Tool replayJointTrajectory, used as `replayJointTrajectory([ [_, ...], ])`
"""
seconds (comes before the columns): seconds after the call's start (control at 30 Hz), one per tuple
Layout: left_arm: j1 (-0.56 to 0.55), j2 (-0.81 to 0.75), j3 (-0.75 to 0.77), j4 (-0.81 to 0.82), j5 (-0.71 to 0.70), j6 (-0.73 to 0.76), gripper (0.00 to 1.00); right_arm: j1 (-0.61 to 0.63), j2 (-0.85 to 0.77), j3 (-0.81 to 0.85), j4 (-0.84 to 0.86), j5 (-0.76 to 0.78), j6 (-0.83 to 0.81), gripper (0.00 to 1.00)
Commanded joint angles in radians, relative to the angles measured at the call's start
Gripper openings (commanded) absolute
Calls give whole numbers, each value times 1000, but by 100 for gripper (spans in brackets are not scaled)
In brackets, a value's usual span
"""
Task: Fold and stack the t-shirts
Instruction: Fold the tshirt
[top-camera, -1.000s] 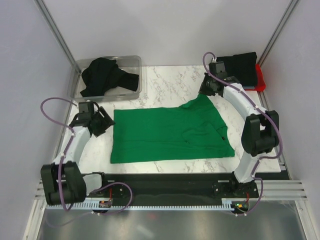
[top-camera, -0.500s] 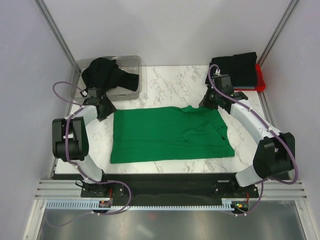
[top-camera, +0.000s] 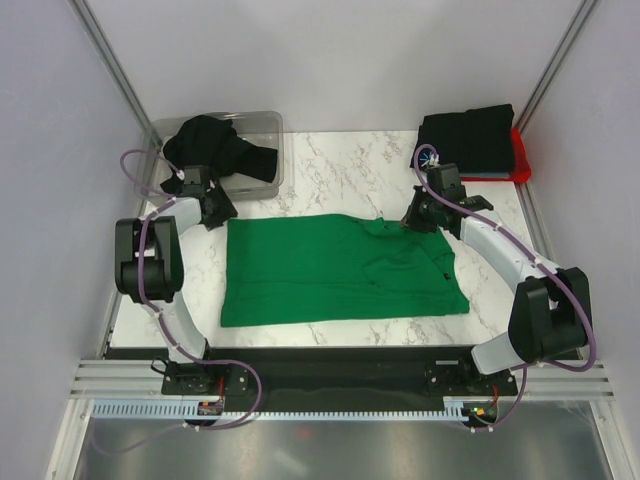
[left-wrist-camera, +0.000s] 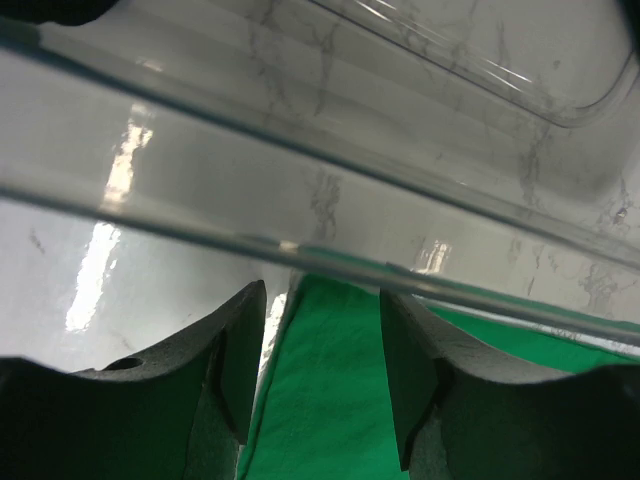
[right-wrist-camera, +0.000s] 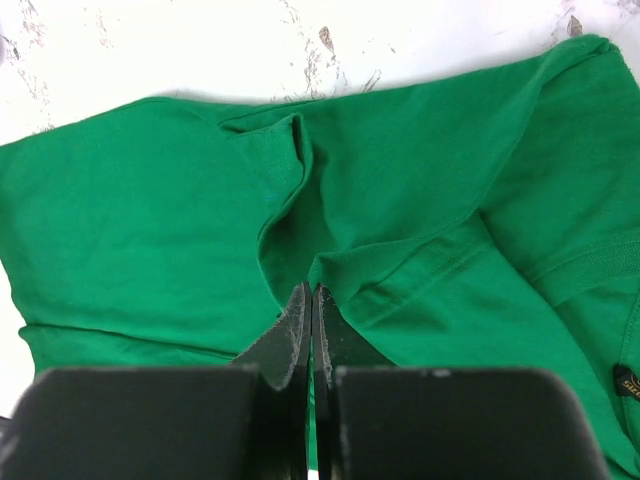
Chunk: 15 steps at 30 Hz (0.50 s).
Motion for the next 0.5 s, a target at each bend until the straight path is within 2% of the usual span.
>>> replayJointTrajectory([
  [0.0,-17,34,56,-38,38,59,56,5,-19,-1,40,-6,1,0],
  [0.27,-34,34,53,-40,29,75,49,5,-30,-15,38,0,-1,0],
  [0.47,-34,36,56,-49,21,82,35,5,-25,-18,38,2,-4,0],
])
